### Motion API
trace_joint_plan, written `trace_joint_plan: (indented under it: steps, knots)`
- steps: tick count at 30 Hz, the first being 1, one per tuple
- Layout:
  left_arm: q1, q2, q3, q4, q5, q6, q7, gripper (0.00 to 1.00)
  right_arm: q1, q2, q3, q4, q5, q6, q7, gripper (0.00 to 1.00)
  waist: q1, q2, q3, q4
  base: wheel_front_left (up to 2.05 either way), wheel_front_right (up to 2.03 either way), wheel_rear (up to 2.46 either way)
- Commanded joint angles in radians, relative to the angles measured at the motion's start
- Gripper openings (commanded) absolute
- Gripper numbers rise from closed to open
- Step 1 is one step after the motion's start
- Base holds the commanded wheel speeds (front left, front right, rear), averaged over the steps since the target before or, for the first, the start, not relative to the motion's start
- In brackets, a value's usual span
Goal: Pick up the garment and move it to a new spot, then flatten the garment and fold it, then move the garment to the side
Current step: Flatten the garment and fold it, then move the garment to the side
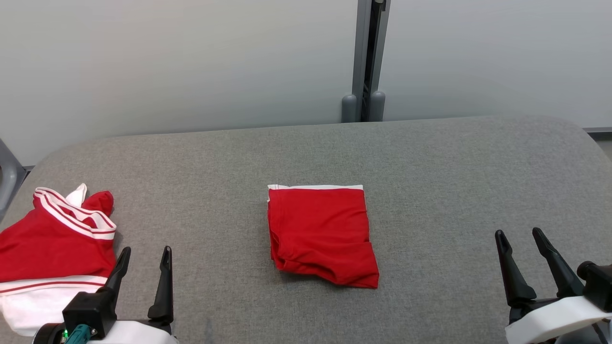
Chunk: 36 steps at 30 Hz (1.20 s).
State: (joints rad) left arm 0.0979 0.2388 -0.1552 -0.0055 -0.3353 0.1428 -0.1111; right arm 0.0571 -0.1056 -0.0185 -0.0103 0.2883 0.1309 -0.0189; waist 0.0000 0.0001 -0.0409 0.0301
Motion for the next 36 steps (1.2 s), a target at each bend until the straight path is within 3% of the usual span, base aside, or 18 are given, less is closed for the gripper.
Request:
trace_joint_plan:
  steps: [1, 24, 31, 36]
  knots:
    - [0.008, 0.006, 0.000, -0.005, 0.000, 0.006, 0.002, 1.00, 0.009, -0.001, -0.003, -0.004, -0.010, 0.000, 0.002, 1.00, 0.0000, -0.0001, 0.002, 0.000, 0.00, 0.00, 0.00]
    - [0.002, 0.007, -0.025, -0.046, 0.003, 0.033, 0.037, 1.00, -0.005, 0.009, -0.005, 0.013, 0.005, 0.000, -0.004, 1.00, 0.0000, -0.0001, 0.016, 0.006, 0.00, 0.00, 0.00]
    - [-0.053, 0.006, -0.040, -0.057, 0.007, 0.017, 0.030, 1.00, -0.087, -0.024, -0.005, 0.053, 0.022, 0.000, -0.003, 1.00, 0.0000, -0.0001, 0.067, 0.047, 0.00, 0.00, 0.00]
    - [-0.119, -0.006, -0.057, -0.050, 0.011, 0.001, 0.010, 1.00, -0.206, -0.065, 0.070, 0.128, 0.041, 0.000, 0.011, 1.00, 0.0000, -0.0001, 0.155, 0.098, 0.00, 0.00, 0.00]
